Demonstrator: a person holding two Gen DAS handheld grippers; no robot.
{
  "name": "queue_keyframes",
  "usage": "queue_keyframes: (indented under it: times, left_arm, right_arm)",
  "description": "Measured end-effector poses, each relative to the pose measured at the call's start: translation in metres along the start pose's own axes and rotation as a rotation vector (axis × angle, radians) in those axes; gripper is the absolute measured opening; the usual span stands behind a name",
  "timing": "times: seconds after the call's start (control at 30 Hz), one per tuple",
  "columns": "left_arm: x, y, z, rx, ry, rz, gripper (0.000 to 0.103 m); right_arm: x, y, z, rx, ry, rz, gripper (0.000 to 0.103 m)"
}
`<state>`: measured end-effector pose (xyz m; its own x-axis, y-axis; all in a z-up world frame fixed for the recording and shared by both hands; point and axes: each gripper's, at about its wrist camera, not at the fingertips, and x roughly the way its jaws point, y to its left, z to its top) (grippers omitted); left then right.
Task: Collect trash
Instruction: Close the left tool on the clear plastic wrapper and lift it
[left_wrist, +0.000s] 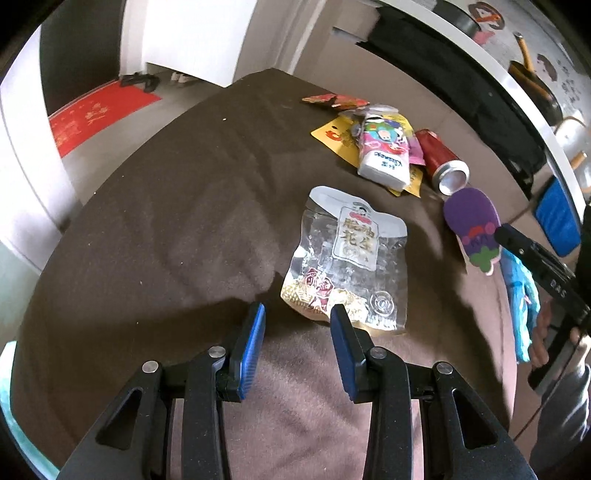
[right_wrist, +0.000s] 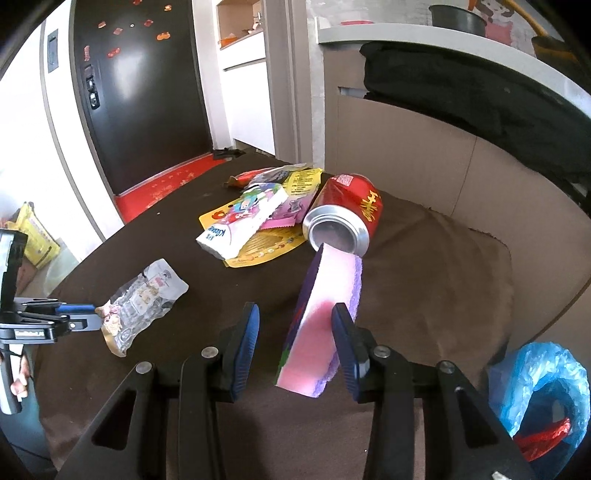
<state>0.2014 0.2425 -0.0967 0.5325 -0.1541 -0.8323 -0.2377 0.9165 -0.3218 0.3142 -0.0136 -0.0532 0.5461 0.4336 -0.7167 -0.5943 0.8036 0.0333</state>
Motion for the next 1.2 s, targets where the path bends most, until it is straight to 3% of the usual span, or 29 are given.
queue_keyframes:
  times: [0.1, 0.23, 0.27, 0.33, 0.37, 0.5, 0.8, 0.87, 0.93, 1.03, 1.2]
  left_arm:
    - [0.006, -0.011, 0.003, -0.011, -0.023, 0.053, 0.038]
    - [0.014, -0.017, 0.011, -0.078, -0.048, 0.059, 0.036]
    - [0.016, -0.02, 0.012, -0.078, -0.055, 0.059, 0.017]
    - [0.021, -0.022, 0.013, -0.082, -0.055, 0.036, 0.004]
    - [0.021, -0.026, 0.013, -0.071, -0.068, 0.037, 0.002]
    - [0.007, -0.041, 0.016, 0.008, -0.135, 0.043, 0.0]
    - [0.0, -0.053, 0.027, 0.058, -0.169, 0.044, 0.0]
    - [0.001, -0.052, 0.027, 0.051, -0.165, 0.037, 0.0]
    - [0.001, -0.05, 0.027, 0.039, -0.154, 0.024, 0.0]
    - [-0.001, -0.048, 0.026, 0.044, -0.138, 0.014, 0.002]
    - [-0.013, -0.042, 0.017, 0.045, -0.13, 0.017, 0.002]
  right_arm:
    - [0.0, 0.001, 0.0, -0.002, -0.003, 0.007, 0.038]
    - [0.001, 0.006, -0.001, -0.022, -0.007, 0.005, 0.038]
    - [0.001, 0.007, -0.001, -0.025, -0.008, 0.003, 0.038]
    - [0.0, 0.008, -0.001, -0.025, -0.008, 0.01, 0.038]
    - [0.0, 0.009, 0.0, -0.028, -0.008, 0.016, 0.038]
    - [-0.001, 0.013, -0.002, -0.065, -0.001, 0.006, 0.037]
    - [-0.024, -0.008, -0.009, -0.007, -0.05, -0.032, 0.037]
    - [-0.02, -0.02, -0.011, 0.062, -0.025, -0.013, 0.038]
    - [-0.009, -0.027, -0.011, 0.182, 0.032, 0.076, 0.038]
    - [-0.004, -0.025, -0.009, 0.212, 0.037, 0.105, 0.038]
    - [0.02, -0.008, 0.006, 0.154, 0.075, -0.047, 0.036]
